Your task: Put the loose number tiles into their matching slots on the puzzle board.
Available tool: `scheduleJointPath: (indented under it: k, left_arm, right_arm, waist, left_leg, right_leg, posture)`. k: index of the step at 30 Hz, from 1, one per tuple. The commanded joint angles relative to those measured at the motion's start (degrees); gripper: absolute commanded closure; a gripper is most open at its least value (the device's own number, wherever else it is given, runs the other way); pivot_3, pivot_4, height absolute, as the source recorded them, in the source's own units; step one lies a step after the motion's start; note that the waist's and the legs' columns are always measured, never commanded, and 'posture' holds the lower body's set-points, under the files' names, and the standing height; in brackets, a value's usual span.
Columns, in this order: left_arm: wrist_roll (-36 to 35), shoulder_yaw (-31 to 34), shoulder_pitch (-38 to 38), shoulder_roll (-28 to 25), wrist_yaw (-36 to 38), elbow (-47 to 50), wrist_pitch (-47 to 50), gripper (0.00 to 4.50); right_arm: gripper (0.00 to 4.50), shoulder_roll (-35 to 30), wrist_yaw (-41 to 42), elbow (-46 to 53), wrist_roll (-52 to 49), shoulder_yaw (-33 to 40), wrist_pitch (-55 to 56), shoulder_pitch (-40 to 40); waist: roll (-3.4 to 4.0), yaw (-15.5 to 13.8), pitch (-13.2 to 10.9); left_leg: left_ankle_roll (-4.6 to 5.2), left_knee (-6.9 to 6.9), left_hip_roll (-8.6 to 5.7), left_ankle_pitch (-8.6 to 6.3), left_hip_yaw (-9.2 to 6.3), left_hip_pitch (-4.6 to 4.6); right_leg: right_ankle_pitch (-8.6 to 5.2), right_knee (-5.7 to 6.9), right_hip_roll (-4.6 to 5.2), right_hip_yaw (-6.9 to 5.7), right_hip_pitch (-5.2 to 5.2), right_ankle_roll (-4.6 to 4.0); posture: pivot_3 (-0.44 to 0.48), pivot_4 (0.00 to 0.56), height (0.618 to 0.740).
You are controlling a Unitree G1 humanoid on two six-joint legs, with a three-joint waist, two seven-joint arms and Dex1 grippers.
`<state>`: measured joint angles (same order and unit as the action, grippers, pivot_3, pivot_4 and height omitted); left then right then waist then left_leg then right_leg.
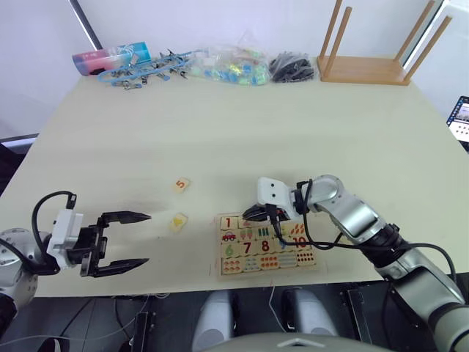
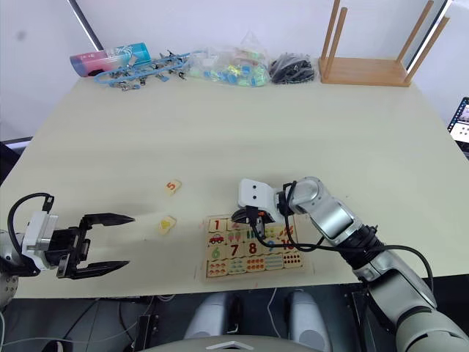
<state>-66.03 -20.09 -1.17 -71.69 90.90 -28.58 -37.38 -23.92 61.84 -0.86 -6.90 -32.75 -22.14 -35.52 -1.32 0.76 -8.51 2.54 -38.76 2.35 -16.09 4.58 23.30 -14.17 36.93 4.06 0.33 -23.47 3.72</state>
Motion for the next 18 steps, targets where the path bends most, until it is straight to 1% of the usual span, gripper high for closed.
scheduleJointPath:
  k: [1, 3, 8, 12, 18]
  left_arm:
    - [-1.23, 1.57, 0.57, -1.08, 1.60, 0.42, -0.20, 0.00]
    - [-1.30, 1.71, 0.78, -1.06, 1.60, 0.43, -0.11, 0.00]
    - [-1.43, 2.16, 0.99, -0.88, 1.60, 0.26, 0.23, 0.00]
    - [-1.86, 3.61, 1.07, -0.09, 1.60, -0.36, 1.84, 0.00]
    - [-1.43, 8.23, 1.13, 2.57, 1.60, -1.88, 5.70, 0.00]
  right_arm:
    - [4.40, -0.59, 1.05, 0.37, 1.77, -0.87, -0.04, 0.75]
    - [4.40, -0.53, 1.19, 0.67, 2.00, -0.84, -0.57, 1.23]
    - [4.40, 0.75, 0.22, 1.85, 0.30, 2.26, 0.04, 1.75]
    - [4.40, 0.21, 0.63, 5.54, -3.72, 7.08, -0.38, 3.64]
    - [4.40, -2.53, -1.21, 11.80, -7.57, 14.83, 0.32, 9.68]
  waist:
    - [0.00, 0.01, 0.00]
    - [-0.01, 0.01, 0.01]
    - [-0.02, 0.00, 0.01]
    - [-0.01, -0.09, 0.00]
    - [-0.02, -0.11, 0.01]
  left_leg:
    - [0.00, 0.00, 0.00, 0.00, 0.00, 0.00]
    - [0.00, 0.00, 0.00, 0.00, 0.00, -0.03]
    - [0.00, 0.00, 0.00, 0.00, 0.00, -0.07]
    - [0.00, 0.00, 0.00, 0.00, 0.00, -0.03]
    - [0.00, 0.00, 0.00, 0.00, -0.06, 0.02]
  right_leg:
    - [0.00, 0.00, 0.00, 0.00, 0.00, 0.00]
    - [0.00, 0.01, 0.00, 0.00, 0.01, 0.00]
    - [0.00, 0.03, 0.00, 0.00, 0.03, 0.00]
    - [0.00, 0.02, 0.00, 0.00, 0.02, 0.00]
    - [0.00, -0.02, 0.00, -0.04, 0.01, 0.00]
  posture:
    - [0.000, 0.150, 0.737]
    - [0.000, 0.150, 0.737]
    - [0.000, 0.150, 0.737]
    - [0.000, 0.150, 0.737]
    - [0.000, 0.150, 0.737]
